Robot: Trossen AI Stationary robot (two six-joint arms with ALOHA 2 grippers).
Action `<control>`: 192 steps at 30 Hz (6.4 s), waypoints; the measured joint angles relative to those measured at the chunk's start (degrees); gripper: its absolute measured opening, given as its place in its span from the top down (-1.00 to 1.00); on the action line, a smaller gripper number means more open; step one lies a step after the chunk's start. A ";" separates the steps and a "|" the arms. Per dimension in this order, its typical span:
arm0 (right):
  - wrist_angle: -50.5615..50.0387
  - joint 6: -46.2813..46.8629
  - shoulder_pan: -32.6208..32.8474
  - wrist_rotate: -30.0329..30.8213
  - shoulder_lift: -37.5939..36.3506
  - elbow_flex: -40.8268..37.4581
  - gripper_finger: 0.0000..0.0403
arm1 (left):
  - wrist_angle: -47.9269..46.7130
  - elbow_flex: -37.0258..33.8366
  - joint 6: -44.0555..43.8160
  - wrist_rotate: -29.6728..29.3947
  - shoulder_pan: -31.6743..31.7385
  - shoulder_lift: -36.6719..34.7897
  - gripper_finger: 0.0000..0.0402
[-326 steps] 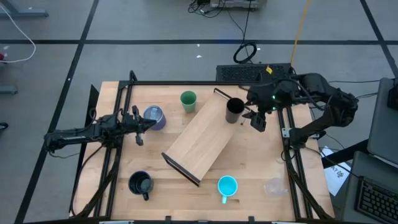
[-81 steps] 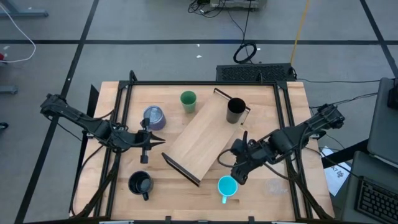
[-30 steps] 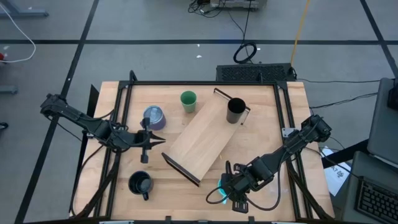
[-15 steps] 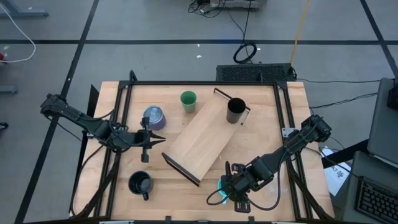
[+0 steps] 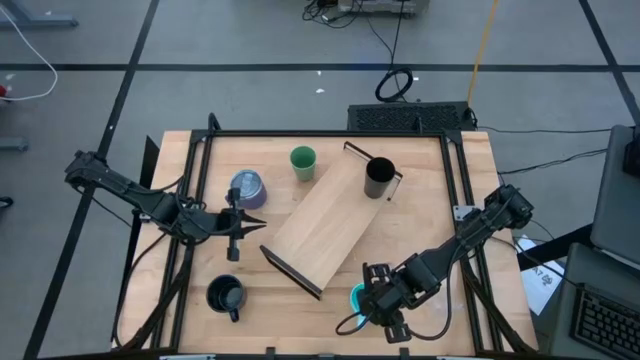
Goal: Stack small to large cups/mugs on shelf
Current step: Put the light blue mug on the shelf
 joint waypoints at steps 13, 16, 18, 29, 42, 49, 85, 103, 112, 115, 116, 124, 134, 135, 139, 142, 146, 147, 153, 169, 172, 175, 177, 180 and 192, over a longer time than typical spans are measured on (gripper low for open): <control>0.21 -2.99 -0.02 0.17 0.00 -1.30 0.17 | 0.02 0.00 -0.31 -0.09 0.00 0.00 0.85; 0.20 -3.46 -0.03 0.29 0.00 -1.30 0.09 | 0.02 0.00 -0.39 -0.11 0.00 0.00 0.85; 0.21 -4.16 -0.04 0.33 0.00 -1.30 0.03 | 0.02 0.00 -0.39 -0.13 0.00 0.00 0.85; 1.22 -11.68 0.07 0.37 -0.04 -3.12 -0.03 | 0.06 0.00 -0.39 -0.17 0.00 0.00 0.85; 10.51 -18.43 0.07 0.37 -0.02 -9.46 0.05 | 0.09 0.00 -0.39 -0.52 0.00 0.00 0.85; 12.10 -20.34 0.06 0.35 -0.01 -12.30 0.20 | 0.11 0.00 -0.39 -1.29 0.04 0.00 0.85; 13.48 -11.19 0.07 0.46 -0.02 -13.67 0.99 | 0.10 0.00 -0.34 -2.69 0.00 0.00 0.85; 14.35 -0.93 0.07 3.45 -3.52 -13.67 1.00 | 0.24 0.00 -0.08 -2.69 0.00 -0.02 0.85; 13.47 9.45 0.07 4.31 -5.87 -13.67 1.00 | 0.24 0.00 -0.10 -2.69 0.00 0.00 0.85; 12.93 13.25 0.07 5.30 -7.52 -13.67 1.00 | 0.24 0.00 -0.10 -2.69 0.01 -0.02 0.85; 12.71 14.36 0.07 6.03 -8.07 -13.67 1.00 | 0.25 0.00 -0.03 -2.69 0.01 -0.02 0.85; 9.49 19.96 -0.76 12.25 -12.74 -13.67 1.00 | 0.26 0.00 0.02 -2.69 0.01 -0.02 0.85; -6.07 25.99 -4.27 15.00 -13.84 -7.57 1.00 | 0.66 0.00 0.73 -2.68 0.00 -0.02 0.85; -7.71 26.02 -4.43 14.97 -13.84 -6.12 1.00 | 0.66 0.00 0.73 -2.68 0.01 -0.02 0.85; -12.61 26.63 -5.11 15.96 -13.90 -0.01 1.00 | 0.67 0.00 0.78 -2.65 0.02 -0.02 0.85; -15.06 26.42 -6.14 19.09 -13.91 3.22 1.00 | 0.93 0.00 1.23 -2.64 0.02 -0.02 0.85; -16.33 25.05 -8.24 22.19 -13.90 5.43 1.00 | 1.99 0.00 2.18 -2.49 0.02 -0.02 0.85; -16.29 24.60 -8.72 22.69 -13.90 5.57 1.00 | 2.15 0.00 2.38 -2.20 0.01 -0.02 0.85; -16.15 21.61 -11.90 22.89 -13.84 5.68 1.00 | 3.02 0.00 2.41 -2.14 0.00 -0.02 0.85; -12.69 13.29 -20.10 25.02 -13.84 5.68 1.00 | 3.04 0.00 2.49 -2.10 0.02 -0.02 0.85; -11.54 11.94 -20.26 25.53 -13.28 5.68 1.00 | 3.04 0.00 2.91 -2.08 0.00 -0.02 0.85; -9.14 9.86 -20.26 25.44 -11.86 5.68 1.00 | 3.04 0.00 3.12 -2.08 0.00 -0.02 0.85; -7.68 8.54 -20.26 25.18 -10.85 5.68 1.00 | 3.04 0.00 3.24 -2.08 0.00 0.00 0.85; -6.83 6.71 -20.28 23.93 -9.63 5.68 1.00 | 3.09 0.00 3.24 -2.08 0.00 -0.02 0.85; -6.93 4.67 -20.26 23.89 -9.31 5.68 0.97 | 3.08 0.00 3.18 -2.08 0.00 -0.01 0.85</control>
